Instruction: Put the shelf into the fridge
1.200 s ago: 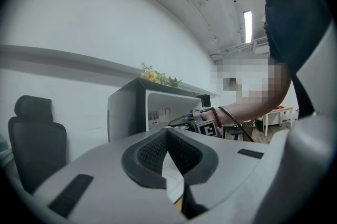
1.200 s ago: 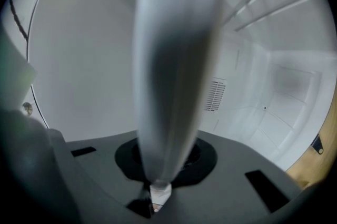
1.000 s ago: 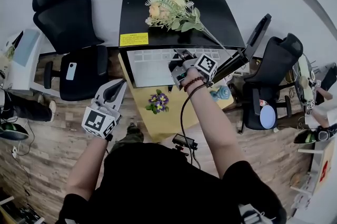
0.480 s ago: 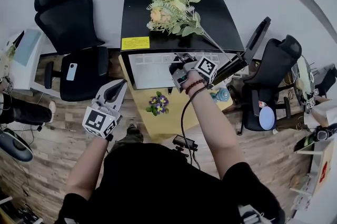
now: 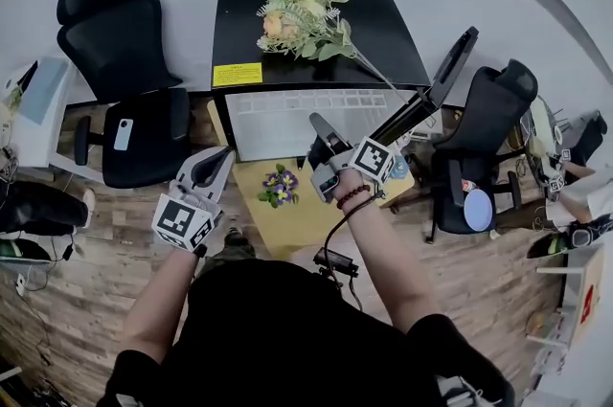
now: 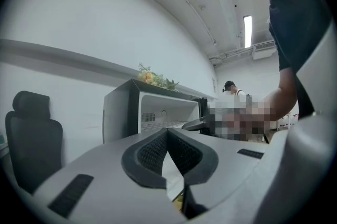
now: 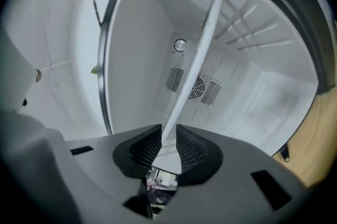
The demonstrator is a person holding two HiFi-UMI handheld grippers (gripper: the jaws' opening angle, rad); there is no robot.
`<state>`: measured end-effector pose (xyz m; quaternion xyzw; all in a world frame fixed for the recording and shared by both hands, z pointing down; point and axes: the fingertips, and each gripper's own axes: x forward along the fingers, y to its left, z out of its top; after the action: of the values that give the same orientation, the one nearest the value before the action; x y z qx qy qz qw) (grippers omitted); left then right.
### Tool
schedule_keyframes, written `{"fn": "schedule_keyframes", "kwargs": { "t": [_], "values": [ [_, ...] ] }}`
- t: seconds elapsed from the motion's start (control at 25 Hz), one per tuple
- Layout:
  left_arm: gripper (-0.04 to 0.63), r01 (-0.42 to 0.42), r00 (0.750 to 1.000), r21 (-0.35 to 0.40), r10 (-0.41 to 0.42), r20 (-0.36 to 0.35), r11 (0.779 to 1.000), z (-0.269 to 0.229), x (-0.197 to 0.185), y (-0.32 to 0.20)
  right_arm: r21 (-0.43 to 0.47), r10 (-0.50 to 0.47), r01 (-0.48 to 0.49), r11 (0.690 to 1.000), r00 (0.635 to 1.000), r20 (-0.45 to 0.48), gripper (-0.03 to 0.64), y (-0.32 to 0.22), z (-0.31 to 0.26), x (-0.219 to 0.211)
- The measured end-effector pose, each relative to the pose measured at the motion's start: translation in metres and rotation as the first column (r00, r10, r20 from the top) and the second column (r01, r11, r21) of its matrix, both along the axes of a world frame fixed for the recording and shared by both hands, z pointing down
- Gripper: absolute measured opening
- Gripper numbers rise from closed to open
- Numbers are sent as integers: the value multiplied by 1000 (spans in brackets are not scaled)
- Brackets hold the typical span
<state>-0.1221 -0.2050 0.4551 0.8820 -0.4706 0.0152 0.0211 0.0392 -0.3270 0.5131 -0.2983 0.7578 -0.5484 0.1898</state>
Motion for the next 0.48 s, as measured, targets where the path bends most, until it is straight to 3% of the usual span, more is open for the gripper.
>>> {"fn": "schedule_keyframes", "kwargs": {
  "t": [0.08,0.16,0.32,0.48],
  "values": [
    [18,-12,1000,4,12,-4,1000,-1,6,-1,69,-31,37,997,995,-97,77,16,-5,0],
    [18,-24,1000,9,25,-9,1000,-4,12,-1,172,-44,89,981,967,-252,74,31,-10,2],
    [18,-42,999,22,42,-12,999,-8,21,1,369,12,220,903,845,-535,74,59,-21,5],
    [18,-51,999,30,51,-14,998,-11,27,6,503,159,297,812,716,-679,72,77,-36,14]
  ]
}}
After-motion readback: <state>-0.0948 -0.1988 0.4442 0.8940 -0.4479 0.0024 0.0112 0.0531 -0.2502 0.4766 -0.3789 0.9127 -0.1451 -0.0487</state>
